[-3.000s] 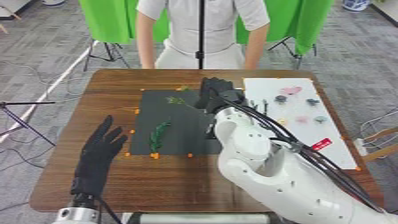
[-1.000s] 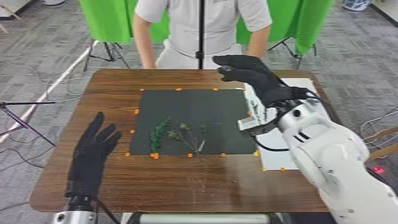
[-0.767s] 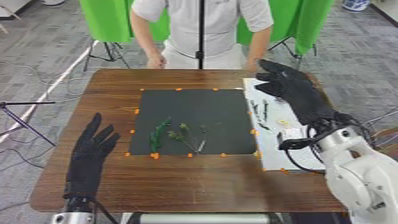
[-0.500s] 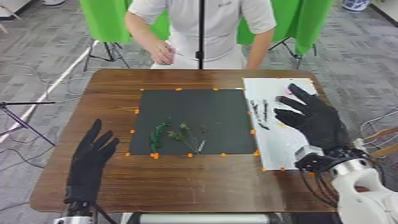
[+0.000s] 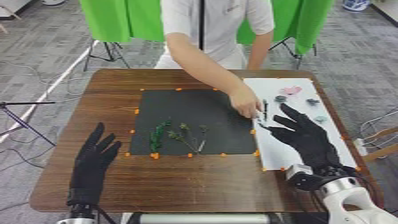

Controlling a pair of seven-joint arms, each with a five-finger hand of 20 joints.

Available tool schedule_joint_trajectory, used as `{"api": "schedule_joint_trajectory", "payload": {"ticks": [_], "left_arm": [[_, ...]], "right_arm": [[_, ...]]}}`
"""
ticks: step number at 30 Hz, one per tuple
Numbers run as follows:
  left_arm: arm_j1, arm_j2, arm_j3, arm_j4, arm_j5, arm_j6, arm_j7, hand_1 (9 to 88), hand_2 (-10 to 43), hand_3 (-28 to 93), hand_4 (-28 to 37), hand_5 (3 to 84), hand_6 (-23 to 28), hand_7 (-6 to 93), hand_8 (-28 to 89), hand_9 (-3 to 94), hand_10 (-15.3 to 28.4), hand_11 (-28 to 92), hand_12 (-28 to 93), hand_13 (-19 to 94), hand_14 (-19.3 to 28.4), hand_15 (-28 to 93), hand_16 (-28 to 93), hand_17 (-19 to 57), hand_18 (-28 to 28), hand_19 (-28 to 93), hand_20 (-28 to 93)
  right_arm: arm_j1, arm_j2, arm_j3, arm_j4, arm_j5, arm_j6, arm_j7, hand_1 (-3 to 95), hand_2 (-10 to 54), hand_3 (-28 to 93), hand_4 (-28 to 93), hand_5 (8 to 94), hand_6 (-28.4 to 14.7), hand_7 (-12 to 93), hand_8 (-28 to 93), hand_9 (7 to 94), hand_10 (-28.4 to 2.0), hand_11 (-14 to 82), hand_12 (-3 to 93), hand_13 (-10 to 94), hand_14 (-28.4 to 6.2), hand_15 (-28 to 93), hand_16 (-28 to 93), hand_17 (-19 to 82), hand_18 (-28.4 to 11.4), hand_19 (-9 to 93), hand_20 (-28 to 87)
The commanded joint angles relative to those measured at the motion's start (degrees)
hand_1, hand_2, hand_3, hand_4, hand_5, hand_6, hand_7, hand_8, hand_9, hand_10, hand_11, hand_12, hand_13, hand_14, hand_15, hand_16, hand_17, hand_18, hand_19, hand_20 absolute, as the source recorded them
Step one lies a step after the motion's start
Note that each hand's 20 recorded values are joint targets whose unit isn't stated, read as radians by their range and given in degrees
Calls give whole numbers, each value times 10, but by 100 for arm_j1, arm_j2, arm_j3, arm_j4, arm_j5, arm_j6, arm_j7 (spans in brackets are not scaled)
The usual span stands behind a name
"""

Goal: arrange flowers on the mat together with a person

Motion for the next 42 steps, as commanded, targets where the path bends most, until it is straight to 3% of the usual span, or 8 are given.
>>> {"api": "schedule_joint_trajectory", "payload": {"ticks": [1, 15, 42], "left_arm": [[39, -10, 34, 34, 4, -50, -53, 188, 43, 765, -283, 248, -19, 122, -101, 278, 124, 94, 127, 219, 180, 222, -9, -116, 225, 421, 58], [41, 19, 44, 25, -5, -37, 14, 192, 43, 765, -283, 248, -18, 120, -100, 278, 126, 96, 126, 219, 181, 224, -11, -117, 223, 419, 59], [14, 40, 64, 38, -6, -53, -31, 196, 45, 766, -283, 242, -13, 119, -99, 276, 126, 96, 125, 218, 181, 223, -11, -117, 225, 422, 57]], "right_arm": [[-180, 35, 271, -51, 36, -190, -91, 186, 99, 671, -258, 367, 30, 93, -91, 406, -123, 45, 168, 318, -196, 102, 300, 17, -216, 264, 197], [-41, 108, 180, -36, -2, -158, -106, 182, 95, 675, -259, 367, 33, 91, -91, 400, -117, 44, 166, 305, -197, 74, 294, 16, -220, 243, 185], [-41, 68, 238, -61, -69, -262, 52, 184, 89, 680, -254, 369, 36, 93, -92, 402, -114, 46, 165, 305, -198, 60, 319, 11, -229, 246, 184]]}}
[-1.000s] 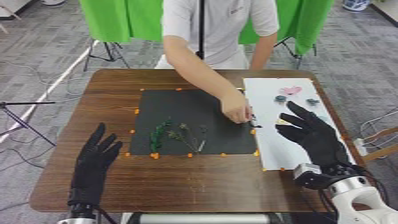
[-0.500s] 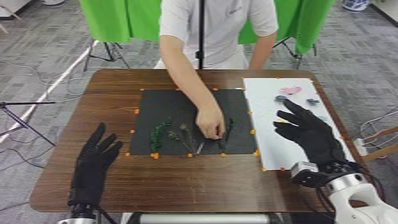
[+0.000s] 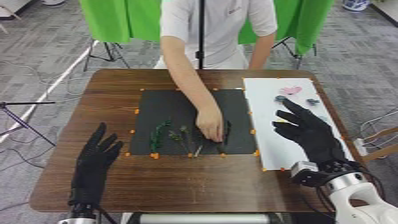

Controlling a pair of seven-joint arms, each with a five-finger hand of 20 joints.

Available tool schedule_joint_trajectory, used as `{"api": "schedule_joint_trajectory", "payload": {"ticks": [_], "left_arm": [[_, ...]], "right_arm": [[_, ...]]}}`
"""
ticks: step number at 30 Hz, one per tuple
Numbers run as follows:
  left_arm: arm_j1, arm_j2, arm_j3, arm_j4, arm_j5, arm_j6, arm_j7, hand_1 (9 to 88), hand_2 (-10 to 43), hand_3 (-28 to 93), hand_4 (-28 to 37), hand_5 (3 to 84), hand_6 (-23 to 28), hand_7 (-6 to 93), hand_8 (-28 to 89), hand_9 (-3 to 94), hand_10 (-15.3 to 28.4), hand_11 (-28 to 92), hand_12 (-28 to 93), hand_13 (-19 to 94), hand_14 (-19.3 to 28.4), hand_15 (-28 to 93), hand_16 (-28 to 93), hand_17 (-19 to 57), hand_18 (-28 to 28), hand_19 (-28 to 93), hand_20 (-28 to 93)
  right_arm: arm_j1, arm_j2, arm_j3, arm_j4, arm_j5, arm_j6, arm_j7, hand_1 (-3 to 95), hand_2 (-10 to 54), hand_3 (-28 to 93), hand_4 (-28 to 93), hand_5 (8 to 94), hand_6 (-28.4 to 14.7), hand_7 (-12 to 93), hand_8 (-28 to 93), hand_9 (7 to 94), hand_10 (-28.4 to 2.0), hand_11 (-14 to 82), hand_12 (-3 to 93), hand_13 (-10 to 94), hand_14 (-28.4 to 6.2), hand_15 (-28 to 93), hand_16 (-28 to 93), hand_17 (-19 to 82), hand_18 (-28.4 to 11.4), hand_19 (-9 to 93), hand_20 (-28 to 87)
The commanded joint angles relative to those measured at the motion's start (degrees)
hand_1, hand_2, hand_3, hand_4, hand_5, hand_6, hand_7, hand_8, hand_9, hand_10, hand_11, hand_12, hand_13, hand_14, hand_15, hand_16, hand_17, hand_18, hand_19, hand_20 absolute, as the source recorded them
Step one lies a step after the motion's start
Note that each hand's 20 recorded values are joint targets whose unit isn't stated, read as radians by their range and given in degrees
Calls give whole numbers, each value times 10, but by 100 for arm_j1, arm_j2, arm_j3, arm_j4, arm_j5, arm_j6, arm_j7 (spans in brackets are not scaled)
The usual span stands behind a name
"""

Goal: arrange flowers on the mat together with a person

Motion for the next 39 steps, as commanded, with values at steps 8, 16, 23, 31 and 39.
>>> {"api": "schedule_joint_trajectory", "payload": {"ticks": [8, 16, 23, 31, 39], "left_arm": [[41, -1, 38, 6, 0, -16, -40, 197, 45, 766, -283, 242, -11, 120, -99, 275, 126, 96, 125, 218, 180, 223, -11, -117, 225, 423, 57], [39, 34, 36, -34, -13, 17, -45, 200, 46, 768, -283, 241, -11, 122, -100, 275, 127, 96, 125, 217, 180, 224, -11, -117, 224, 424, 56], [46, 104, -13, -73, -9, 26, -65, 202, 47, 769, -283, 241, -10, 120, -100, 274, 127, 95, 125, 217, 180, 224, -12, -117, 224, 423, 55], [7, 158, 17, -47, -52, 63, 14, 207, 47, 770, -283, 241, -10, 121, -100, 274, 127, 96, 125, 217, 180, 226, -12, -118, 224, 424, 55], [-99, 217, -14, -44, -51, 32, 71, 208, 47, 770, -283, 241, -9, 122, -101, 275, 127, 97, 124, 217, 181, 226, -13, -118, 224, 425, 54]], "right_arm": [[-110, -40, 232, -133, -415, -7, 166, 185, 84, 687, -254, 369, 36, 96, -92, 408, -123, 48, 170, 331, -195, 109, 318, 13, -233, 283, 202], [567, 920, -125, -313, -3061, 1256, 1692, 250, 43, 695, -233, 361, 35, 124, -96, 415, -161, 135, 187, 393, -170, 427, 179, 70, -240, 485, 280], [1665, 1763, -1208, -14, -5388, 1290, 3504, 303, 12, 705, -228, 400, 31, 171, -114, 483, -155, 261, 192, 472, -146, 611, 130, 121, -235, 595, 305], [2830, 2078, -2478, 618, -6584, 367, 4440, 332, -5, 702, -228, 437, 31, 191, -124, 529, -148, 333, 195, 521, -132, 648, 123, 140, -237, 613, 306], [3864, 2315, -3785, 1401, -7069, 24, 4608, 351, -14, 695, -226, 452, 33, 203, -126, 540, -143, 341, 189, 535, -125, 644, 121, 144, -235, 615, 298]]}}
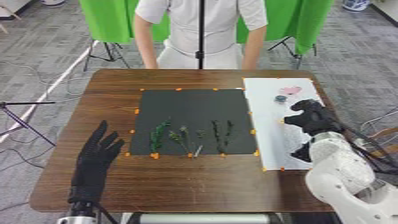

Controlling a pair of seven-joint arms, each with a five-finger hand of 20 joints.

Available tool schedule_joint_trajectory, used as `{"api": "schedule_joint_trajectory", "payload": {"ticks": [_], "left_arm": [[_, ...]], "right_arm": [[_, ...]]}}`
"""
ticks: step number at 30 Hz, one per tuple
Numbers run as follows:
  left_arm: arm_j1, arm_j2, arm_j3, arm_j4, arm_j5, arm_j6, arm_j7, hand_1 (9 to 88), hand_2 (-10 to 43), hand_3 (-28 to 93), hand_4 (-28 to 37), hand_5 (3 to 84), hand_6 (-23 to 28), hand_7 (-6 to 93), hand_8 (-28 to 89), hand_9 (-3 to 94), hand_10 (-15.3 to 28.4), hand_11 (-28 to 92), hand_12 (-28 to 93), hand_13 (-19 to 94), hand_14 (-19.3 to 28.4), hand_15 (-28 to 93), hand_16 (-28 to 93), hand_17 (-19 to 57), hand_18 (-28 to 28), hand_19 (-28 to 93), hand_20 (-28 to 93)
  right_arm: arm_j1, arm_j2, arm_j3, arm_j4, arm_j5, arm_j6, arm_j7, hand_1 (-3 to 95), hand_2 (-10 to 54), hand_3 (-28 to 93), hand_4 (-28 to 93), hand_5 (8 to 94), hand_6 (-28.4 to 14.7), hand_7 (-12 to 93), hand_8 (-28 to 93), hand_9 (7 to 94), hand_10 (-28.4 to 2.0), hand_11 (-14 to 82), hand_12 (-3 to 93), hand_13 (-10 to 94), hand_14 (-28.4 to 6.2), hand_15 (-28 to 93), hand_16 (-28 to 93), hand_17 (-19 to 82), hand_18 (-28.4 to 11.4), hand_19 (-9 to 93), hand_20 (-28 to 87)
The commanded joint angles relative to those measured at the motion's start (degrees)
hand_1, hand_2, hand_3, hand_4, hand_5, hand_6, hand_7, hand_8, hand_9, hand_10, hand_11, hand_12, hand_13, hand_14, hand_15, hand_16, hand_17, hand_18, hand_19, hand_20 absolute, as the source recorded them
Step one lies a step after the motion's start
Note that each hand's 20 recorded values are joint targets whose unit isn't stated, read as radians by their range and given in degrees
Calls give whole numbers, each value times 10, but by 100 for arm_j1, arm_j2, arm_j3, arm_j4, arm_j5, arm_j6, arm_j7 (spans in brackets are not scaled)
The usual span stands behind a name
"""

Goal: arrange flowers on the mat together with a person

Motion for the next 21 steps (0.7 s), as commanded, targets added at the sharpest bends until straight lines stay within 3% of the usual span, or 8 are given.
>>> {"api": "schedule_joint_trajectory", "payload": {"ticks": [1, 10, 14, 17, 21], "left_arm": [[-45, 54, -38, -6, -27, 20, 48, 209, 47, 770, -283, 241, -9, 122, -101, 275, 127, 97, 124, 217, 181, 227, -12, -118, 224, 425, 54], [-90, 30, -49, 17, -39, -46, 30, 208, 47, 771, -283, 241, -10, 124, -100, 275, 127, 98, 124, 217, 180, 226, -13, -118, 225, 426, 54], [-78, 38, -38, 11, -45, -31, 60, 208, 46, 772, -283, 241, -9, 124, -101, 274, 127, 98, 124, 217, 181, 226, -13, -118, 225, 426, 53], [-65, 42, -38, 3, -56, -20, 89, 208, 47, 772, -283, 241, -9, 124, -101, 274, 127, 98, 124, 218, 181, 226, -13, -118, 225, 426, 53], [-40, 43, -58, -27, -54, -23, 97, 209, 47, 771, -283, 240, -10, 124, -101, 274, 127, 96, 123, 218, 181, 227, -12, -118, 225, 426, 53]], "right_arm": [[948, 196, -964, 589, -188, -255, -20, 352, -14, 694, -226, 452, 33, 205, -128, 539, -143, 342, 189, 536, -125, 643, 121, 144, -235, 615, 298], [1508, 208, -1867, 1132, -398, -499, 64, 362, -28, 696, -228, 462, 43, 222, -138, 543, -141, 314, 178, 542, -117, 617, 119, 143, -236, 600, 284], [1712, 264, -2370, 1354, -622, -128, 81, 393, -45, 696, -240, 491, 53, 237, -148, 570, -133, 290, 171, 565, -109, 582, 119, 152, -231, 589, 275], [1872, 313, -2811, 1548, -982, 335, 178, 469, -71, 660, -260, 574, 53, 277, -97, 657, -105, 263, 190, 630, -82, 539, 148, 188, -217, 604, 276], [1775, 325, -2861, 1614, -1220, 726, 153, 578, -92, 606, -277, 739, 62, 316, -34, 863, -46, 106, 355, 754, -19, 455, 289, 238, -172, 651, 298]]}}
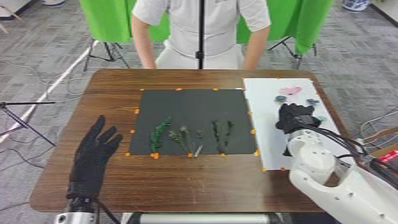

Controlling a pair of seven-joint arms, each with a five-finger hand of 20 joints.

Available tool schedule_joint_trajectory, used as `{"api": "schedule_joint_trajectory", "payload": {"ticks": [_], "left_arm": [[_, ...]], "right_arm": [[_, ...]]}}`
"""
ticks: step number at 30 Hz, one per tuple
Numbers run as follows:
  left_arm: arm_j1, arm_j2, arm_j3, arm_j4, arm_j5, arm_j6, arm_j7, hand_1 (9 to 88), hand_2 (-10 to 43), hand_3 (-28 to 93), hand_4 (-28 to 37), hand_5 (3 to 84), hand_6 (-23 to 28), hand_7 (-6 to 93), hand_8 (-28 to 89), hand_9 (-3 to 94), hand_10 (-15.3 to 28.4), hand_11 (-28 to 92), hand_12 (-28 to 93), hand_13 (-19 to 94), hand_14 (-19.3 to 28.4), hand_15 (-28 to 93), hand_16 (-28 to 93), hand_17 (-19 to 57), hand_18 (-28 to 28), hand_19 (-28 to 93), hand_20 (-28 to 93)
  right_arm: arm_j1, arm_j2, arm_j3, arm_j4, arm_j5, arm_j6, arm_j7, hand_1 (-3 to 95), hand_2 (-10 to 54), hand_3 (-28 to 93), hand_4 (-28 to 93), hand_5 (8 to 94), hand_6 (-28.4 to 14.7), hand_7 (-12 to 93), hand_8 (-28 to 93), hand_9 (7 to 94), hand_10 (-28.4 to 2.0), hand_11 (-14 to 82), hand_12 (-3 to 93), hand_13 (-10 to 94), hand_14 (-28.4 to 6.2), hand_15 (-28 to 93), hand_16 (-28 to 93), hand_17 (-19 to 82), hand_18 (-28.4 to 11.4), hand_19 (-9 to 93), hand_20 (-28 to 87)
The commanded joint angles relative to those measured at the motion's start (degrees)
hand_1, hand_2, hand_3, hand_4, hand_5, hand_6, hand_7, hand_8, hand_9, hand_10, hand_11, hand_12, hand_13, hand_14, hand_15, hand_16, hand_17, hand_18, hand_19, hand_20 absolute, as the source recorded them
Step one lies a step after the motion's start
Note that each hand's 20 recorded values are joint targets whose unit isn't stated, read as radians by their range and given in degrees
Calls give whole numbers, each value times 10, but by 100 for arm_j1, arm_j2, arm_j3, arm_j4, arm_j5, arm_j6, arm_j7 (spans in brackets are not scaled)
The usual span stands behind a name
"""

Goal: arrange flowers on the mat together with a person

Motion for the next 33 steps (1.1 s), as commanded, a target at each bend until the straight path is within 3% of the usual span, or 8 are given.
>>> {"api": "schedule_joint_trajectory", "payload": {"ticks": [1, 13, 17, 18, 24, 29, 31, 33], "left_arm": [[67, -3, -31, -27, -24, -17, 46, 209, 47, 770, -283, 241, -10, 124, -101, 274, 127, 96, 123, 218, 181, 227, -12, -118, 225, 426, 53], [169, -7, -216, -200, -3, 32, 46, 208, 47, 770, -283, 242, -9, 124, -101, 275, 127, 99, 124, 218, 182, 229, -13, -115, 226, 439, 60], [113, 93, -198, -275, -389, -92, 248, 207, 47, 768, -283, 242, -8, 124, -101, 277, 128, 99, 123, 219, 182, 230, -14, -112, 224, 443, 64], [56, 92, -219, -274, -381, -160, 209, 207, 47, 768, -283, 243, -8, 124, -101, 278, 129, 100, 124, 219, 182, 231, -13, -111, 225, 445, 65], [-133, 386, -370, -423, -248, -125, 375, 206, 47, 767, -283, 244, -8, 122, -101, 279, 130, 104, 123, 219, 183, 231, -14, -111, 226, 447, 68], [-663, 644, -324, -337, -225, -245, 368, 207, 47, 767, -283, 245, -7, 121, -100, 281, 131, 104, 123, 220, 183, 232, -15, -111, 228, 447, 68], [-562, 737, -248, -405, -280, -36, 492, 207, 46, 769, -283, 245, -7, 120, -100, 281, 131, 104, 123, 220, 183, 231, -15, -111, 228, 446, 68], [-673, 731, -217, -362, -253, -133, 414, 208, 46, 769, -283, 245, -7, 119, -100, 281, 131, 104, 123, 220, 183, 232, -15, -111, 228, 446, 68]], "right_arm": [[-135, 104, -435, 228, -454, 834, 136, 582, -93, 605, -279, 746, 62, 313, -33, 872, -43, 105, 358, 761, -17, 453, 293, 241, -167, 655, 300], [975, -693, -868, -640, -453, 1550, -915, 598, -95, 608, -282, 783, 53, 275, -9, 903, -36, 108, 379, 789, -11, 458, 312, 241, -149, 669, 308], [1910, -1388, -1696, -450, -106, 1441, -1615, 591, -95, 615, -282, 781, 52, 274, -5, 901, -38, 111, 387, 782, -12, 470, 313, 232, -144, 666, 309], [2060, -1574, -1826, -364, -18, 1304, -1719, 590, -95, 615, -282, 781, 52, 275, -4, 902, -38, 111, 386, 781, -12, 472, 312, 231, -142, 665, 309], [2672, -2619, -2661, 472, 290, 1175, -2175, 586, -95, 620, -282, 777, 54, 278, -6, 900, -37, 115, 391, 772, -12, 488, 308, 225, -139, 662, 310], [3286, -2927, -3666, 801, 565, 1475, -1923, 583, -95, 618, -283, 765, 58, 292, -12, 890, -34, 127, 397, 753, -14, 513, 301, 214, -140, 660, 315], [3108, -3086, -3580, 943, 520, 1225, -2236, 579, -95, 615, -283, 763, 63, 294, -20, 886, -35, 138, 392, 749, -17, 522, 292, 209, -141, 659, 318], [3273, -3125, -3876, 1025, 655, 1326, -2137, 578, -95, 609, -283, 760, 69, 295, -26, 882, -33, 151, 392, 746, -18, 529, 285, 204, -142, 658, 320]]}}
